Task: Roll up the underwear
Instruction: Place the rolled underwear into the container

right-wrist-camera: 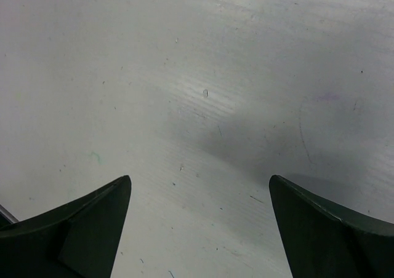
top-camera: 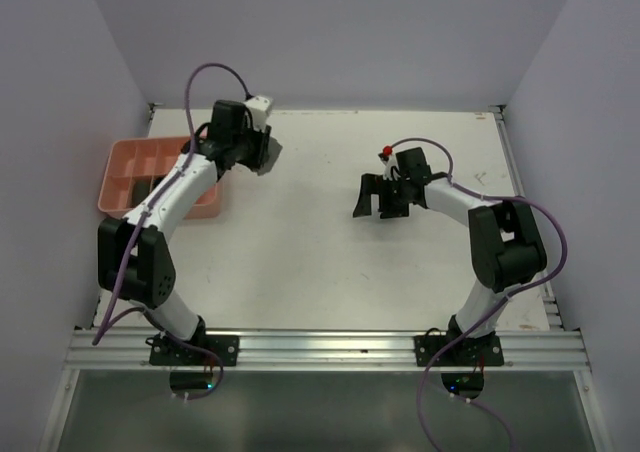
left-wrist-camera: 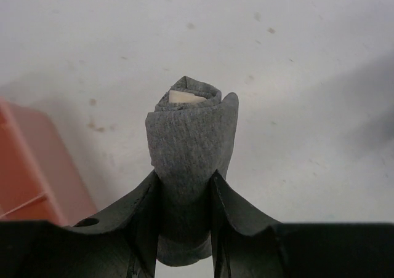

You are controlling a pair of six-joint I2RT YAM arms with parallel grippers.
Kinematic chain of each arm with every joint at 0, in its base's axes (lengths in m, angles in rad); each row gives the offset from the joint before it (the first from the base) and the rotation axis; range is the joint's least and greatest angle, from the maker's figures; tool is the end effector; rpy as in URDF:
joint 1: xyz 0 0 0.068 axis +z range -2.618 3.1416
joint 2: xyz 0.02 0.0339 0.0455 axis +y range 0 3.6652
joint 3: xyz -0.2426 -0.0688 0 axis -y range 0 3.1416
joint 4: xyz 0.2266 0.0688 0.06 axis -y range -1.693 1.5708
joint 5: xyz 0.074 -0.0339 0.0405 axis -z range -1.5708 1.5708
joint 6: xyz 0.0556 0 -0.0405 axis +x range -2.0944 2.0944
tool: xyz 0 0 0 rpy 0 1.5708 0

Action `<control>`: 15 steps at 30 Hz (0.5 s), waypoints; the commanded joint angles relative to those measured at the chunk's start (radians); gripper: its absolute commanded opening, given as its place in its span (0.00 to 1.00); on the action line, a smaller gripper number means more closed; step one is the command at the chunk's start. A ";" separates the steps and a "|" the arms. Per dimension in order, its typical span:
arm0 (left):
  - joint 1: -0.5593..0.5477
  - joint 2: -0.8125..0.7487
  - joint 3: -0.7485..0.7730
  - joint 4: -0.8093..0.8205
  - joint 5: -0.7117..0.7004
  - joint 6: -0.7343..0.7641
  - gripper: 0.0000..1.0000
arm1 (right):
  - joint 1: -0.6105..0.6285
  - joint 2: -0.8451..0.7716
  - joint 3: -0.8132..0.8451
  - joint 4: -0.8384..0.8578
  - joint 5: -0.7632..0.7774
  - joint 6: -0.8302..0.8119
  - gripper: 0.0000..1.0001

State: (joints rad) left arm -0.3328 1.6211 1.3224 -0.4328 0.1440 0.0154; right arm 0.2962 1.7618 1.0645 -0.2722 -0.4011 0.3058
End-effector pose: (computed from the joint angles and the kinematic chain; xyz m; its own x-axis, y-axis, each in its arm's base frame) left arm 0.3399 -0.1259 0.2603 -0.6247 0.2321 -0.7456 0.4339 0.8970 -0.0844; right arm 0.3276 0.1227 0.1489 -0.8966 0.0162 -0.4425 -0.2203 0.8507 0.4773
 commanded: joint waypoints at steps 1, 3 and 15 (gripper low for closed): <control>0.119 0.033 0.168 -0.078 -0.220 -0.068 0.00 | -0.006 -0.035 0.037 -0.042 0.022 -0.046 0.99; 0.179 0.023 0.210 -0.087 -0.288 -0.054 0.00 | -0.009 -0.036 0.054 -0.056 0.025 -0.050 0.99; 0.241 -0.050 0.011 0.138 -0.925 0.204 0.00 | -0.011 -0.009 0.132 -0.143 0.005 -0.079 0.99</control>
State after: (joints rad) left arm -0.0902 1.5963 1.3987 -0.4015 -0.5770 0.1417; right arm 0.2913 1.7618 1.1519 -0.3618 -0.4004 0.2630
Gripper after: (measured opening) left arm 0.354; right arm 0.986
